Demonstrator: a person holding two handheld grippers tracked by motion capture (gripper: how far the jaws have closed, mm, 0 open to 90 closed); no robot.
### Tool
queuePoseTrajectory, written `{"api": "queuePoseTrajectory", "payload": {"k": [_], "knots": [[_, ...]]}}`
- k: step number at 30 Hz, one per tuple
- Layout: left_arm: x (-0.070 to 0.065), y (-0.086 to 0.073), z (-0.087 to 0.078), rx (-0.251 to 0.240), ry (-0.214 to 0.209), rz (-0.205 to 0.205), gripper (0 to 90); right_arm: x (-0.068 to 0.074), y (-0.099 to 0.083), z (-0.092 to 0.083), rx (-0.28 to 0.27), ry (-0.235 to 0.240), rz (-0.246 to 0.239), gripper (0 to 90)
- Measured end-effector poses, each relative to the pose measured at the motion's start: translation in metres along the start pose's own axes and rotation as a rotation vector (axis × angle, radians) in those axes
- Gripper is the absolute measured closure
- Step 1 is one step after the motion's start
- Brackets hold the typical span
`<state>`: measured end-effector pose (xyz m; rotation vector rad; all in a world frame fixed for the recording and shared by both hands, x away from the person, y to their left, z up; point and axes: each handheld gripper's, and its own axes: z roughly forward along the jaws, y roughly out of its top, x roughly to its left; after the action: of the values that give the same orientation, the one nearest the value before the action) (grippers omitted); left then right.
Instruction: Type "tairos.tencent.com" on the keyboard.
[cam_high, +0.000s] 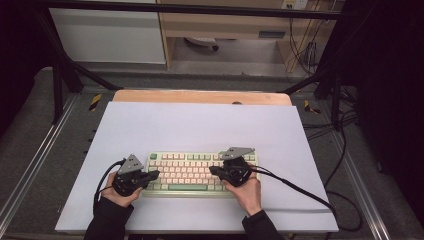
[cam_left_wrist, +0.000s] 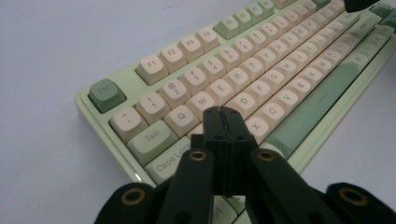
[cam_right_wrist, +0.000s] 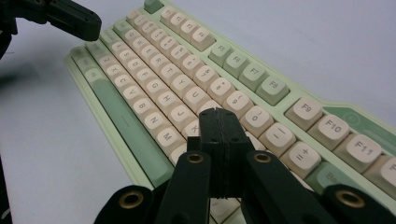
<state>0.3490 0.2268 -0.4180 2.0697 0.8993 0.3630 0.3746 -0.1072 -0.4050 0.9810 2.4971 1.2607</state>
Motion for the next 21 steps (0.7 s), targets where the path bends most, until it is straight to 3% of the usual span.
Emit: {"api": "queuePoseTrajectory", "payload": {"k": [10, 21], "knots": [[-0.004, 0.006, 0.003, -0.001, -0.001, 0.007, 89.7, -0.006, -0.013, -0.013, -0.002, -0.002, 0.015, 90.0], [-0.011, 0.013, 0.021, 0.031, -0.004, 0.024, 89.7, -0.01, -0.024, -0.022, -0.001, -0.004, 0.027, 90.0]]}}
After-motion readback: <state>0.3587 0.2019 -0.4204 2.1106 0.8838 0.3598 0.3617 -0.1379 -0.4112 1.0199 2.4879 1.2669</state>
